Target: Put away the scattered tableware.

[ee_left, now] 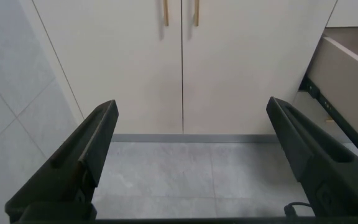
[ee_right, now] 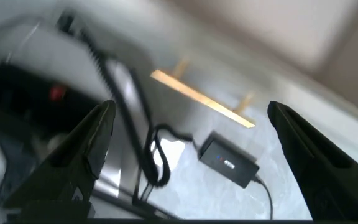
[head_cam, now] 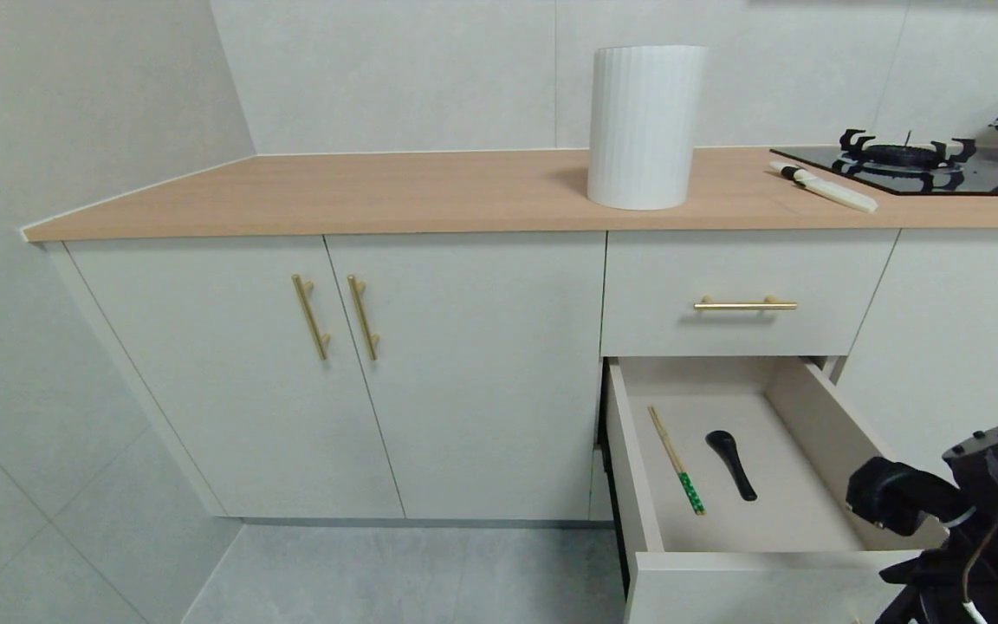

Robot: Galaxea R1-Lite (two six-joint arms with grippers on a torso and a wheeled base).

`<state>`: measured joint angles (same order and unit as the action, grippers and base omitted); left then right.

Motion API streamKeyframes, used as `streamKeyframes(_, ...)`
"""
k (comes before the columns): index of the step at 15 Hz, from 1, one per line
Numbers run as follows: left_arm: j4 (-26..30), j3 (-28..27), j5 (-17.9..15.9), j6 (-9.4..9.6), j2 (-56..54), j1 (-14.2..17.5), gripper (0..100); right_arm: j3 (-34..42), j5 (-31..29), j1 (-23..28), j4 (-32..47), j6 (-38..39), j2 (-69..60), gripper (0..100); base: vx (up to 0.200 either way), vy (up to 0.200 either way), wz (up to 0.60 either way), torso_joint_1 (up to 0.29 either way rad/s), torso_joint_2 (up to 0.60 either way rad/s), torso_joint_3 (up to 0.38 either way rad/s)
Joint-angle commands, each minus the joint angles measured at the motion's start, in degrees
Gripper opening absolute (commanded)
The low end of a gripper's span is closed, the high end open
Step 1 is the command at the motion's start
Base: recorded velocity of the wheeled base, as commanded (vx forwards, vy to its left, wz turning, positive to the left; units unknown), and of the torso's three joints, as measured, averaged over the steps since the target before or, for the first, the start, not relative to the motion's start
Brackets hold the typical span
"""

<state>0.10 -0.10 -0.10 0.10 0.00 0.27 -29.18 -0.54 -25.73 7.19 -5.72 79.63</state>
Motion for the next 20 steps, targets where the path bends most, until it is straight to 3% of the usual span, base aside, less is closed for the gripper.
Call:
streamKeyframes(1,-0.01,0.01,0.01,-0.01,0.09,0.08,100,1.15,0.01,-1.51,0.01,-0.35,1.32,100,0.000,0.000,0.00,0.000,0.00,0.000)
streamKeyframes(7,-0.01,0.01,0.01,-0.01,0.09,0.00,100,0.88,-0.25,-1.78,-1.30,0.36,11.25,100,0.000,0.000,0.00,0.000,0.00,0.000)
streamKeyframes(10,-0.01,0.01,0.01,-0.01,0.09,0.00,100,0.36,-1.40,-1.51,-5.61,5.19,14.15,100,0.000,0.000,0.00,0.000,0.00,0.000)
streamKeyframes(14,-0.01,0.01,0.01,-0.01,0.00,0.08,100,-3.16,-7.02,-1.34,-5.70,12.05,17.84,100,0.000,0.000,0.00,0.000,0.00,0.000)
streamKeyframes(20,-0.01,0.01,0.01,-0.01,0.09,0.08,100,-6.94,-9.75,1.12,-6.14,16.79,21.71,100,0.000,0.000,0.00,0.000,0.00,0.000)
